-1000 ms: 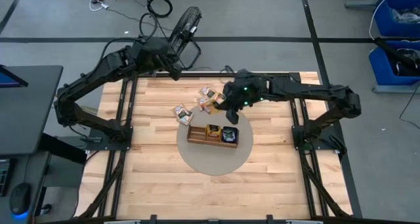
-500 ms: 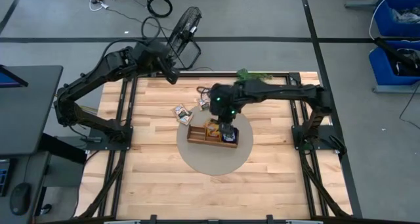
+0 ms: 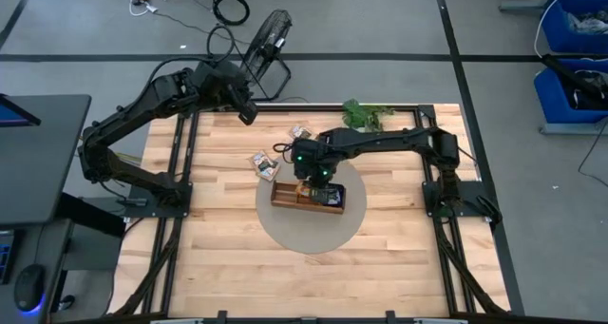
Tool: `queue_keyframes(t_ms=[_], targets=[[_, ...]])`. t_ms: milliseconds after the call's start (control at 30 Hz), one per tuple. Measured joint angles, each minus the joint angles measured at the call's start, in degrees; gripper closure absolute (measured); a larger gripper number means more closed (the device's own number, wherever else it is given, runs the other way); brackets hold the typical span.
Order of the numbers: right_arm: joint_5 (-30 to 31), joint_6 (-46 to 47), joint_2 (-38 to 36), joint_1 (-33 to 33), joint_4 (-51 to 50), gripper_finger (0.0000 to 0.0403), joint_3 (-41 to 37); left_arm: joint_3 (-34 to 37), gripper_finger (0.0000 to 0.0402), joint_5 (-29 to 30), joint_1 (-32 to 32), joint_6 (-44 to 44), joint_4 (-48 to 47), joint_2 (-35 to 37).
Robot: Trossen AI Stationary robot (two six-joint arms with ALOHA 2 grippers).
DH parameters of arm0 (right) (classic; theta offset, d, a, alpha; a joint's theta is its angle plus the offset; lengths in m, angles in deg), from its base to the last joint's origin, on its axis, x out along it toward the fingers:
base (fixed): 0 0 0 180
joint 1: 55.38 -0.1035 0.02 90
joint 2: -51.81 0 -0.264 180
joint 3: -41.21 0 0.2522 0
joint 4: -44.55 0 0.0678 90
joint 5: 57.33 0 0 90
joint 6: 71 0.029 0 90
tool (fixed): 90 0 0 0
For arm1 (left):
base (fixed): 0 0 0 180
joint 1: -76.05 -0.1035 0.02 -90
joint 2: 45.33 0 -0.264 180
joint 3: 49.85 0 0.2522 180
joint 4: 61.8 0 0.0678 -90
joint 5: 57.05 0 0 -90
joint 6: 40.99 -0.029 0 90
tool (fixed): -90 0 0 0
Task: Pick & Place Tea
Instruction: Put the yellow tea bag into the middle section of the wooden organizer
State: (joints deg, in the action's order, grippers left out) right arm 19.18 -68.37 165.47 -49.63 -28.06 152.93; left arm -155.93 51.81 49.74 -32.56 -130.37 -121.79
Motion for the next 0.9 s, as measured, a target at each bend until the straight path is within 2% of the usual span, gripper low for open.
queue_keyframes(t_ms=[267,467,900], targets=[[3.53,-2.38,1.38,-0.04,-1.31,0.0403,-0.03,0.00,0.0323,0.01,0.00,-0.62,0.00,0.00],[3.58,-3.72,1.38,-0.11,-3.62,0.0403,-0.09,0.00,0.0323,0.01,0.00,-1.94,0.02,0.00],[2.32,-3.32,1.38,-0.22,-2.14,0.0403,-0.11,0.02,0.0323,0.01,0.00,-2.04,0.04,0.00]])
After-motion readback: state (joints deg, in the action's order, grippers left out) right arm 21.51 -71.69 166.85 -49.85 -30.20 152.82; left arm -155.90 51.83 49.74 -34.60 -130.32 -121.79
